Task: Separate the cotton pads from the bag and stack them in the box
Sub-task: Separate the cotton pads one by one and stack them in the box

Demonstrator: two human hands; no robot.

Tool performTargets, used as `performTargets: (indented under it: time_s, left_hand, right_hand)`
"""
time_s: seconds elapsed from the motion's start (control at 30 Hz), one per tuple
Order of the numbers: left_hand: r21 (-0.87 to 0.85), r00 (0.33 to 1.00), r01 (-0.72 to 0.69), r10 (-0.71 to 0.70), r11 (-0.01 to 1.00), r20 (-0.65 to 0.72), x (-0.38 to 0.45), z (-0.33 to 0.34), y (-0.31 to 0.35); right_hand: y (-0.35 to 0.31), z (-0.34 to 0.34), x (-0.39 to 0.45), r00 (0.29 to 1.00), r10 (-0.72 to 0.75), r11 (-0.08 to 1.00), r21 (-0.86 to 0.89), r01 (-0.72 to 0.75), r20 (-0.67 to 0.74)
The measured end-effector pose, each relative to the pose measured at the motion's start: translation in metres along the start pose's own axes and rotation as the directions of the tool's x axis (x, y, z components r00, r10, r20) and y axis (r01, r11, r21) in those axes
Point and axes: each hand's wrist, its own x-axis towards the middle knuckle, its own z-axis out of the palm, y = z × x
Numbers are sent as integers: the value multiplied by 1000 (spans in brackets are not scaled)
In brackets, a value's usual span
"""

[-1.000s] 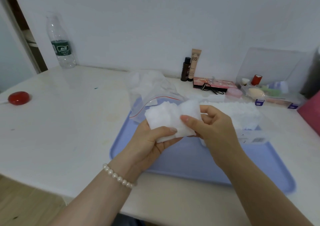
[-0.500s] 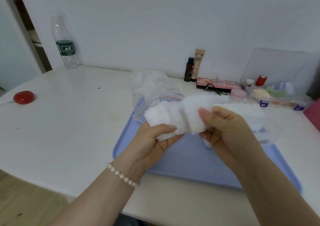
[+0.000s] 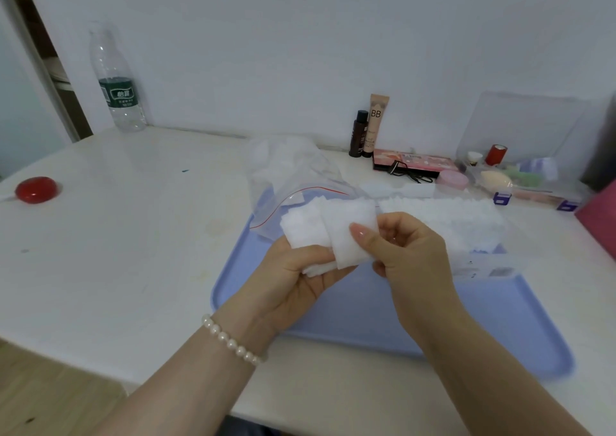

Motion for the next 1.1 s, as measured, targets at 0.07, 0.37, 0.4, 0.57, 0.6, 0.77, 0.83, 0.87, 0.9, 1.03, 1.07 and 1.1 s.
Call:
performTargets:
  time_s: [0.07,0.37,0.4,0.57,0.6,0.77,0.83,0.87,0.9,1.03,1.07,1.1]
  left_hand:
    - [-10,1000,-17,18,1000,23,-1,0,0]
    - [-87,995,49,-56,995,-77,-1,1,3]
    - [-96,992,55,-65,994,-104,0,0,4]
    - [47,992,51,-45,998,-119,4,-6,-4]
    - [75,994,61,-54,995,-95,5,-6,-6]
    - [116,996,57,-49,992,-70,4,-2,-8]
    - [70,995,72,-67,995,-73,4,0,-7]
    - [44,993,89,-85,995,-85,4,1,-6]
    - [21,990,108,-105,994,-95,4,1,-5]
    - [34,986,142,-138,989,-98,7,-1,-4]
    - [34,987,137,-134,990,-92,6,1,-3]
    - [34,989,127,-124,991,-82,5,1,-3]
  right_hand:
    - [2,-1,2,999,48,998,-39,-47,22]
    - [-2,-8,6,998,54,973,223,-60,33]
    - [-3,-9,5,1000,22,983,181,-19,-14]
    - [-9,-3,-5,998,-57,993,107,53,39]
    - [-9,0,-7,997,-40,995,93,33,69]
    - [6,8,-6,991,-123,985,-117,128,55]
    - [10,9,-3,985,-161,972,-162,170,66]
    - [12,9,-2,981,-177,964,-186,188,78]
    - [12,9,-2,978,-188,957,-207,203,91]
    - [18,10,0,971,-221,941,-239,238,95]
    - [19,10,0,969,-228,930,-273,246,95]
    - [21,9,1,968,-233,916,-313,252,97]
